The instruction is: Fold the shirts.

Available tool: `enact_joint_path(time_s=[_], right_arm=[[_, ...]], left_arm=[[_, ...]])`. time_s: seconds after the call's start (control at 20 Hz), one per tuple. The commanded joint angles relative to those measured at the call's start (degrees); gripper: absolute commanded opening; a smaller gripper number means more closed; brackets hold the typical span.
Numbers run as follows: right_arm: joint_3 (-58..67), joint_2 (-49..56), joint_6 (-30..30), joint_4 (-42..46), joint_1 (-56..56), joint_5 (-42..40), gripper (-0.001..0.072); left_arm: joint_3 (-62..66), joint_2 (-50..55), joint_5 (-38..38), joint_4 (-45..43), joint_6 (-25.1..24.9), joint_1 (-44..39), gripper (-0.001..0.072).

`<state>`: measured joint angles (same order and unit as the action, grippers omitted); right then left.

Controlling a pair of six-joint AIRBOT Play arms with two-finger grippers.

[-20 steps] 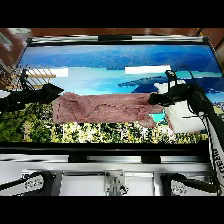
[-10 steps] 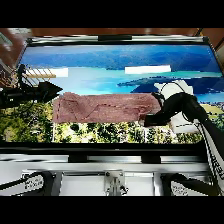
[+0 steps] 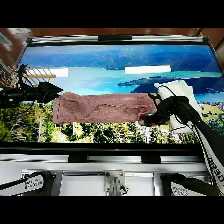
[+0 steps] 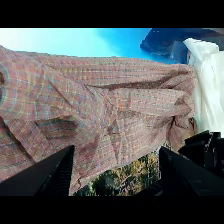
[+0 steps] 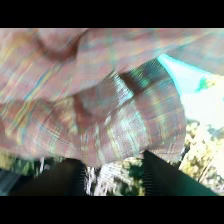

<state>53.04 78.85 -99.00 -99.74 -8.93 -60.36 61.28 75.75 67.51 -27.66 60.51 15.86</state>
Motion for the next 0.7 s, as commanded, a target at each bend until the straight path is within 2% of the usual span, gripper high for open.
enact_joint_path(time_s=[0.0, 0.05, 0.1, 0.15, 0.4, 0.6, 0.65], right_arm=[[-0.1, 0.0, 5.4, 4.1, -0.2, 6.5, 0.0357], [-0.1, 0.0, 5.3, 4.1, -0.2, 6.7, 0.0296], [0.0, 0.0, 5.2, 4.7, -0.2, 6.0, 0.0101], [0.0, -0.4, 5.2, 5.9, -0.2, 5.1, 0.0048], [0.1, -4.3, 8.2, 16.6, -0.2, 5.9, 0.0047], [0.2, -4.2, 14.6, 17.7, -0.2, 11.4, 0.0049], [0.2, -4.1, 16.5, 18.7, -0.2, 11.8, 0.0070]], left_arm=[[0.0, 0.0, 0.1, 0.0, 0.0, 0.1, 0.0620], [0.0, 0.0, 0.1, 0.0, 0.0, 0.1, 0.0620], [0.0, 0.0, 0.1, 0.0, 0.0, 0.1, 0.0620], [0.0, 0.0, 0.1, 0.0, 0.0, 0.1, 0.0620], [0.0, 0.0, 0.1, 0.0, 0.0, 0.1, 0.0620], [0.0, 0.0, 0.1, 0.0, 0.0, 0.1, 0.0620], [0.0, 0.0, 0.1, 0.0, 0.0, 0.1, 0.0620]])
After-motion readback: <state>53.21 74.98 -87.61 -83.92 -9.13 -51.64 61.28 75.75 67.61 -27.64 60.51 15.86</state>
